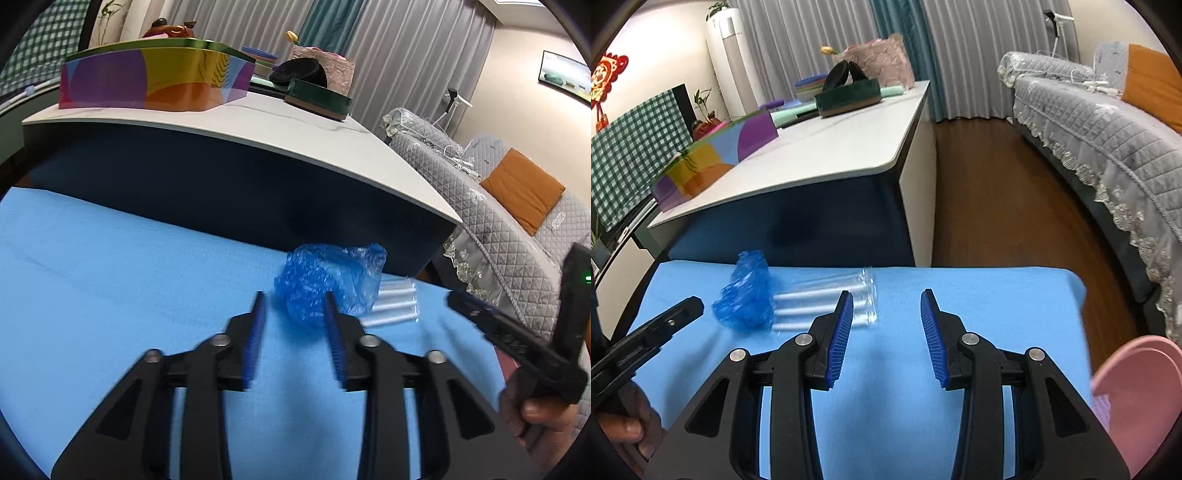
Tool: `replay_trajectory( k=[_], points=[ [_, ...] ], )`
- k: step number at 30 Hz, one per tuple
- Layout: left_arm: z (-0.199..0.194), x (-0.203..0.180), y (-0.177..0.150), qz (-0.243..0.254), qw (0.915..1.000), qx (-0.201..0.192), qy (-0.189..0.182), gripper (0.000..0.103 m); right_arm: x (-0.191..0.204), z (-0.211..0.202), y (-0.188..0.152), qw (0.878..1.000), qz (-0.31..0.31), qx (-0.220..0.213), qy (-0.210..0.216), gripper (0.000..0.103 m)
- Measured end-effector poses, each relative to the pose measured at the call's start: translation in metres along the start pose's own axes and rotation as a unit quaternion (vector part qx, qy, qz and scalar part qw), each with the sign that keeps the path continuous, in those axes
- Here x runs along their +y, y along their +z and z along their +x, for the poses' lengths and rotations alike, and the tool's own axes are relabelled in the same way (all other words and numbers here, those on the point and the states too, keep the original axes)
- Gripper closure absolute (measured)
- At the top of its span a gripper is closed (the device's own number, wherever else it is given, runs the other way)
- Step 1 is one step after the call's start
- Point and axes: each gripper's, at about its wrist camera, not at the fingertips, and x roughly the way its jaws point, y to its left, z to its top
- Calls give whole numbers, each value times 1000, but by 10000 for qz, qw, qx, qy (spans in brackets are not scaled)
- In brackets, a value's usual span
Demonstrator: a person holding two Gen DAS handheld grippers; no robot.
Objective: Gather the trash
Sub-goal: 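Grasp the blue plastic bag with the left tool while the right tool grasps the clear tubes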
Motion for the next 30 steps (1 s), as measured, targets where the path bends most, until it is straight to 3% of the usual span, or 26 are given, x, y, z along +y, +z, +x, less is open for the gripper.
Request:
replay_trajectory(
  k=[4,9,11,12,13,14,15,17,24,30],
  points=[
    [12,0,5,-147,9998,80,-100,58,4,32,9,9990,66,375,235,60],
    [33,-2,3,-251,9988,399,-112,58,18,48,12,9970,-203,708,231,59],
    [40,-2,2,-310,9983,487,-129,59,21,47,11,9968,-289,713,195,65],
    [42,-2,1,-327,9980,520,-147,60,22,47,11,9967,-317,725,201,71],
    [44,-3,0,-329,9978,547,-180,74,23,47,10,9966,-332,731,192,75],
    [46,-3,0,-316,9976,572,-206,84,22,47,10,9965,-323,742,204,84],
    [45,-5,-1,-282,9978,571,-202,86,21,47,10,9965,-298,755,218,93],
    [43,-7,-1,-220,9981,549,-185,93,19,44,9,9969,-212,710,265,100],
    [22,-9,6,-68,9992,389,-18,96,18,24,2,9986,-110,465,223,102],
    [-6,-12,7,64,9996,280,65,96,27,-24,3,9996,-259,102,104,102]
  ],
)
